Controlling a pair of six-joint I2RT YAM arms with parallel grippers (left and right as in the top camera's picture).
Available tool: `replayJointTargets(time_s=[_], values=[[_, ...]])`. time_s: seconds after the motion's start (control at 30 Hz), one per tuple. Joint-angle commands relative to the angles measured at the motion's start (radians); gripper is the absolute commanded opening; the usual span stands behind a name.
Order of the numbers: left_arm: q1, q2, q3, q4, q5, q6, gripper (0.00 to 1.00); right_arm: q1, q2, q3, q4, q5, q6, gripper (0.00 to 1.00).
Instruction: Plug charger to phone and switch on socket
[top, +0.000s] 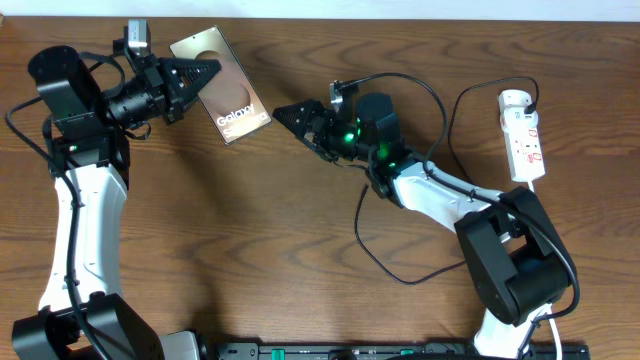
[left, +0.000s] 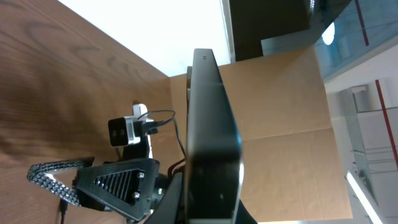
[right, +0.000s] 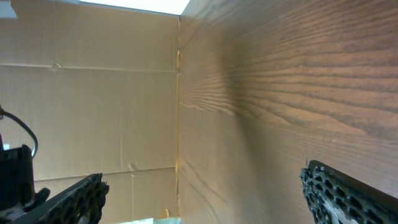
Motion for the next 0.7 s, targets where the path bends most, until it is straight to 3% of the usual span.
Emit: replayJointTargets(time_s=[0.0,0.33,0.67], values=[[0.005,-0.002,0.022,0.013,0.034,0.018,0.07,-0.010,-0.006,0.006,0.018,-0.043,-0.056,0.99],[0.005,-0.002,0.022,0.012,0.027,0.032,0.07,-0.010,-0.006,0.006,0.104,-0.083,-0.043,0.99],[0.005,-0.002,0.022,-0.032,-0.164,-0.022,0.07,-0.010,-0.006,0.006,0.404,-0.121,0.210,0.99]])
